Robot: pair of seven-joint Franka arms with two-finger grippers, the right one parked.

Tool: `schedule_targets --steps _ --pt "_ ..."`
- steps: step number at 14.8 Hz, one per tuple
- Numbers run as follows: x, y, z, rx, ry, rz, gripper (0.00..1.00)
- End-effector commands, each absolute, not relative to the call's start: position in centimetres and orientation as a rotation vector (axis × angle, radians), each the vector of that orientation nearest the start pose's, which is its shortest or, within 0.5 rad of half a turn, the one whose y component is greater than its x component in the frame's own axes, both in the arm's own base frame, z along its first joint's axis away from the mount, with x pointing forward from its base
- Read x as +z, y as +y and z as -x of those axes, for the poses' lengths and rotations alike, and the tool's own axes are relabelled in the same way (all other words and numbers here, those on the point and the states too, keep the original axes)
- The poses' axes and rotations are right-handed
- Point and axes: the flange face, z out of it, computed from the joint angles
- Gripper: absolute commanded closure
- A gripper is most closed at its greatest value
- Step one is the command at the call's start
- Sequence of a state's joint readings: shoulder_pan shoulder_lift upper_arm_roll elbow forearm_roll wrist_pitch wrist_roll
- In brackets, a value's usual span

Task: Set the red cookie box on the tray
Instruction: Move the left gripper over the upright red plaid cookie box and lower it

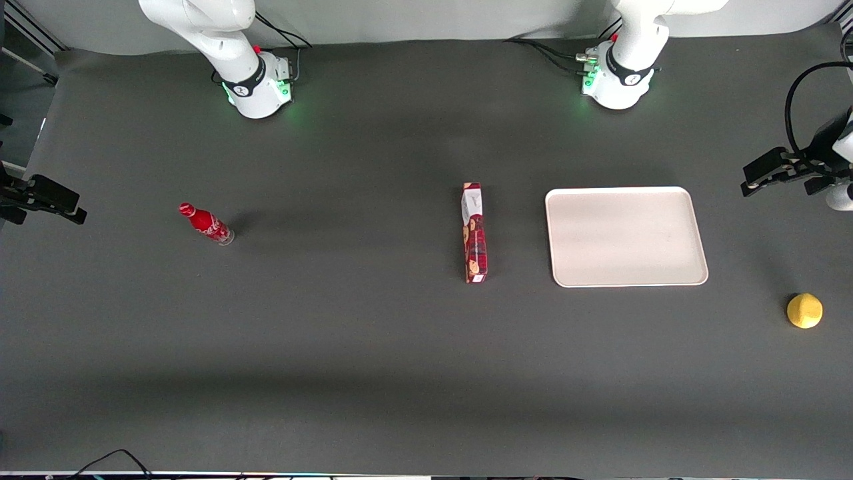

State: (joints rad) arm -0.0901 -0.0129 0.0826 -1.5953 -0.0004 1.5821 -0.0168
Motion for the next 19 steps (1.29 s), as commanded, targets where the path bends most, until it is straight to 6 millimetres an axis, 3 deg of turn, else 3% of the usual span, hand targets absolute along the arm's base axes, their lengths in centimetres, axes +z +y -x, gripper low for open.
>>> schedule_targets --steps 1,5,9,10,13,16,18,19 --pt "62.6 -0.4 -55.5 0.000 -0.036 3.152 0.00" --pt "62.2 -2.0 -55.5 0.022 0.043 3.151 0.00" --pt "61.2 -12.1 -54.0 0.091 0.263 3.136 0.00" --pt "60.3 -14.8 -53.8 0.113 0.234 3.132 0.00" --pt "57.0 -22.7 -53.4 0.138 0.145 3.128 0.00" --pt "52.3 -28.1 -53.3 0.197 0.173 3.115 0.00" --pt "48.0 -32.0 -52.2 0.223 0.140 3.099 0.00" --pt "46.1 -32.9 -52.1 0.217 0.140 3.104 0.00"
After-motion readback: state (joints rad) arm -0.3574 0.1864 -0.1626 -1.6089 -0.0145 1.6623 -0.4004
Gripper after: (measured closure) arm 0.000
